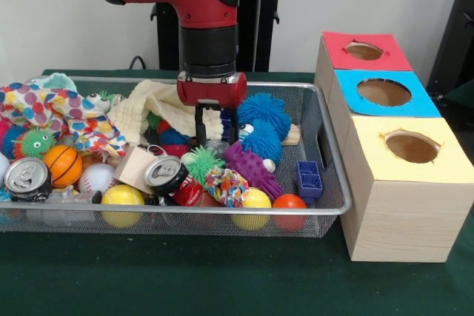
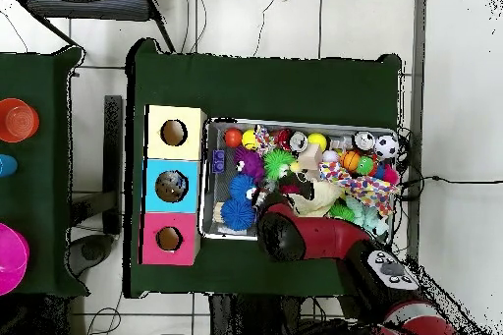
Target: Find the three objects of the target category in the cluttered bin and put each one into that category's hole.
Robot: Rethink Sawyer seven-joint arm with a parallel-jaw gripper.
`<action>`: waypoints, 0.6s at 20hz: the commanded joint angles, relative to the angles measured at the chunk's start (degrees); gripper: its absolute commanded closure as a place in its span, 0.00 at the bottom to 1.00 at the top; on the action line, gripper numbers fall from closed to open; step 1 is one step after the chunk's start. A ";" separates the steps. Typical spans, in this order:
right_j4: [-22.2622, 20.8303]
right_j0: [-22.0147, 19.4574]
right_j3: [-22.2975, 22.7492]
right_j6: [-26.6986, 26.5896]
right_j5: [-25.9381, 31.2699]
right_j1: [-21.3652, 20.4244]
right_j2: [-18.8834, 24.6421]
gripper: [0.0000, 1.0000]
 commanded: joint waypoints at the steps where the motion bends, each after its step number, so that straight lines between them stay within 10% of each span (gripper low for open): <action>1: -0.56 3.41 -5.70 4.14 -1.80 2.64 -3.06 0.00; 4: -0.54 4.01 -5.06 4.85 -3.37 2.58 -3.94 0.00; 5: -0.64 4.28 -5.07 4.94 -4.09 2.69 -4.29 1.00; 12: -0.30 5.52 -4.69 4.51 -2.69 2.02 -5.23 1.00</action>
